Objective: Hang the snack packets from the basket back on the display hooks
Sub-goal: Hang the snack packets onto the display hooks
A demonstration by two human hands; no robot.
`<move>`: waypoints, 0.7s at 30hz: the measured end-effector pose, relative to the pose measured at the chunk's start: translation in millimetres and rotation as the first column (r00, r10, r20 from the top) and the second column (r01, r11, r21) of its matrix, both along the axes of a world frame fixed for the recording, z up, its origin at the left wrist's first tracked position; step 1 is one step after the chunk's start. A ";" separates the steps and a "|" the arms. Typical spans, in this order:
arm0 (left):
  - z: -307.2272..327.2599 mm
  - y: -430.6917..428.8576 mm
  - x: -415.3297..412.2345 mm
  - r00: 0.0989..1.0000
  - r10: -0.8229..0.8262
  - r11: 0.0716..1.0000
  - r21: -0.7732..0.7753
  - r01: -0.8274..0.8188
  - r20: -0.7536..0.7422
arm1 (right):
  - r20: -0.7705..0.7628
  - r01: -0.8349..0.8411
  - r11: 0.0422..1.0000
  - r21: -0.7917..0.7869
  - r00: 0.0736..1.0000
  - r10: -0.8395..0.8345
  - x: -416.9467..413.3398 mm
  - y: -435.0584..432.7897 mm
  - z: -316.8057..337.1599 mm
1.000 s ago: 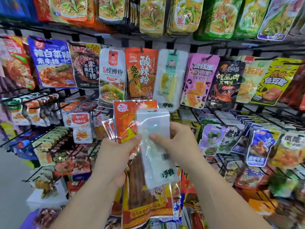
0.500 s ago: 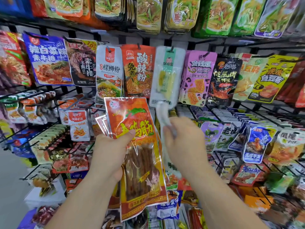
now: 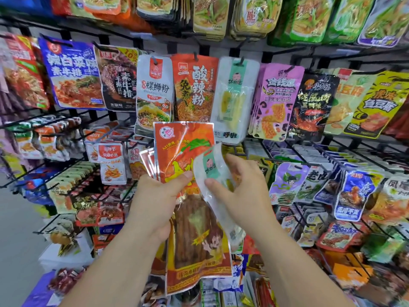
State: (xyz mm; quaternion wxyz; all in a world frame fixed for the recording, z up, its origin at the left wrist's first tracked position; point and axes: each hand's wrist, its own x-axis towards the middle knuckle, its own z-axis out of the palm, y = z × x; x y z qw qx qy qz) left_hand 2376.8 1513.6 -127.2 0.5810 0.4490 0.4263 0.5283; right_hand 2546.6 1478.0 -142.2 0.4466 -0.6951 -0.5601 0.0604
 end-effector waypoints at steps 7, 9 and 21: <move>5.2 1.5 -2.1 1.000 0.011 1.000 -0.014 -0.011 0.008 | -0.367 -0.071 0.997 -0.014 0.928 0.061 12.4 -1.1 15.9; 6.8 2.1 -1.7 0.999 0.020 0.999 -0.033 -0.018 0.045 | -0.412 -0.082 0.996 0.020 0.907 0.083 16.8 -0.7 27.5; 17.0 14.2 -3.3 0.989 0.063 0.998 -0.040 -0.058 0.138 | -0.514 0.070 0.961 0.268 0.854 0.081 23.1 54.4 130.9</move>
